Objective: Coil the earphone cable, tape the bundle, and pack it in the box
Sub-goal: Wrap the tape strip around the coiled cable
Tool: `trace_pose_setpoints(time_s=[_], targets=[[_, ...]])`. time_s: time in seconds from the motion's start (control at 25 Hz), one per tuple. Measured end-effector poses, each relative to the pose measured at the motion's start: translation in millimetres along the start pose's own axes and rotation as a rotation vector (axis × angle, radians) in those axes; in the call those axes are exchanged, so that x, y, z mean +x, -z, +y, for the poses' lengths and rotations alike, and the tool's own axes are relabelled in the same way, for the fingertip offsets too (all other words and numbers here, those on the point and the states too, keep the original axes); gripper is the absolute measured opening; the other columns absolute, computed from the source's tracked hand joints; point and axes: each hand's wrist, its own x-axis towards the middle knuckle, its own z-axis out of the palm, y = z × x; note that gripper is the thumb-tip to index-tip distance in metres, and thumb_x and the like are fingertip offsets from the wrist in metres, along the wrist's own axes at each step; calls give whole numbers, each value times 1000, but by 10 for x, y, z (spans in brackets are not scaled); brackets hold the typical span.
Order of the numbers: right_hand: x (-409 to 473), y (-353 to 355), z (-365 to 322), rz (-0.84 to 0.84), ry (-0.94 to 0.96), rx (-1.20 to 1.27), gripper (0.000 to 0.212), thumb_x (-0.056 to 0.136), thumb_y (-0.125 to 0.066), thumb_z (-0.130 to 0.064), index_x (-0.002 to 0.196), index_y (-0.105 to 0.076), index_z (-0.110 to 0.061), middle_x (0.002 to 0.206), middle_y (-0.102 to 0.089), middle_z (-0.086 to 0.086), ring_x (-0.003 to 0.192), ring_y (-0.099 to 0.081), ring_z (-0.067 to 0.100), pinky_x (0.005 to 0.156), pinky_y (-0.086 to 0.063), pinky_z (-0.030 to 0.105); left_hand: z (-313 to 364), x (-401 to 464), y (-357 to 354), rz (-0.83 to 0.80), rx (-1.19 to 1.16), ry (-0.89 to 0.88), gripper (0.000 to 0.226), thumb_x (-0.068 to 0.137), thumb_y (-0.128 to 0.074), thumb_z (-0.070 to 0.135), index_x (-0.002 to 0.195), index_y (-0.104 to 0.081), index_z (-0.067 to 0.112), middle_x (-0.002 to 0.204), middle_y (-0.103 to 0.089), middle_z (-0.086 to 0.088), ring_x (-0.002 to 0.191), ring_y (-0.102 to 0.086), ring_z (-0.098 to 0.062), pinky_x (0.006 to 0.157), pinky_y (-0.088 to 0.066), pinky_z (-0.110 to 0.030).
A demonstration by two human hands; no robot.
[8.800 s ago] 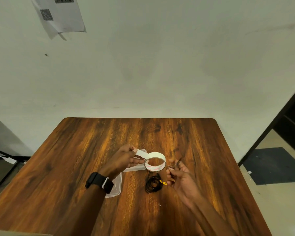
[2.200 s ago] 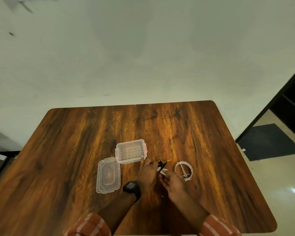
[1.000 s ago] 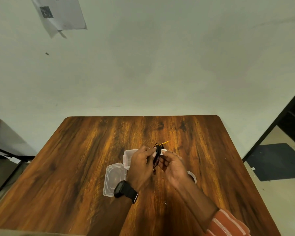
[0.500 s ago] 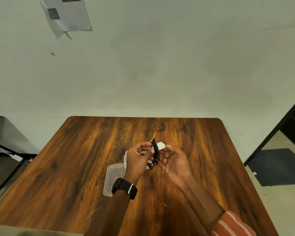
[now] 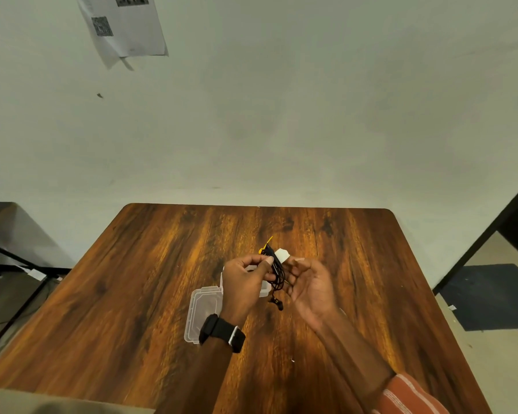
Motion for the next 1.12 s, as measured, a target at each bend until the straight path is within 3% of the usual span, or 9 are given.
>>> trace_pose_setpoints(time_s=[0.24, 0.4, 0.48, 0.64, 0.76, 0.84, 0.96, 1.04, 1.12], targets=[[24, -5, -9, 63, -13, -12, 20, 79, -68, -8, 98, -71, -1, 83, -75, 12, 73, -68, 22, 68, -52, 34, 61, -44, -5, 3, -119, 81, 11, 80, -77, 6, 89, -72, 0, 82, -76, -14, 64, -73, -25, 61, -60, -29], [-4, -33, -37, 58, -3, -8, 16, 75, -70, 6, 90, -68, 2, 76, -74, 14, 62, -69, 21, 56, -58, 30, 64, -43, -13, -8, -161, 128, 13, 77, -75, -6, 88, -72, -2, 84, -75, -18, 61, -72, -21, 59, -58, -26], [2, -34, -17, 81, 54, -64, 14, 77, -69, 10, 87, -66, 1, 75, -72, 17, 58, -68, 20, 53, -57, 29, 72, -39, -18, -13, -172, 155, 14, 74, -75, -9, 84, -74, 0, 81, -75, -16, 59, -71, -19, 59, -57, -26], [23, 11, -37, 110, 216, -237, 18, 77, -74, 6, 91, -68, -3, 83, -73, 16, 68, -68, 22, 62, -59, 31, 106, -50, -23, -102, -213, 145, 9, 82, -72, -1, 89, -74, 3, 76, -76, -12, 63, -72, -19, 61, -57, -25], [48, 25, -58, 116, 321, -420, 20, 83, -68, 7, 95, -67, -9, 86, -73, 11, 75, -69, 18, 65, -58, 26, 192, -105, -46, -118, -62, 47, 11, 86, -69, 5, 96, -75, 3, 81, -77, -9, 64, -74, -17, 61, -54, -20], [51, 5, -60, 114, 342, -465, 24, 88, -62, 8, 96, -64, -14, 88, -73, 7, 79, -69, 16, 68, -57, 26, 227, -169, -72, -12, 165, -128, 10, 86, -71, 11, 95, -75, 13, 81, -75, 5, 64, -71, -9, 58, -51, -16], [62, -9, -82, 95, 304, -466, 23, 92, -57, 6, 97, -62, -16, 86, -74, 4, 73, -68, 15, 69, -58, 30, 201, -160, -49, 104, 493, -448, 27, 87, -69, 32, 113, -66, 28, 102, -64, 16, 92, -59, 0, 75, -45, -15], [81, 7, -108, 55, 281, -483, 19, 94, -56, 4, 100, -62, -13, 83, -74, 2, 66, -65, 12, 67, -58, 33, 167, -42, -5, -48, 535, -508, 41, 93, -60, 38, 133, -55, 29, 120, -59, 16, 108, -52, 1, 90, -38, -12], [110, 12, -123, 20, 267, -529, 17, 95, -55, 2, 106, -62, -9, 83, -72, 3, 62, -62, 8, 65, -57, 33, 122, 83, 26, -186, 534, -524, 36, 96, -57, 31, 131, -59, 23, 117, -65, 8, 106, -56, -3, 92, -45, -22]])
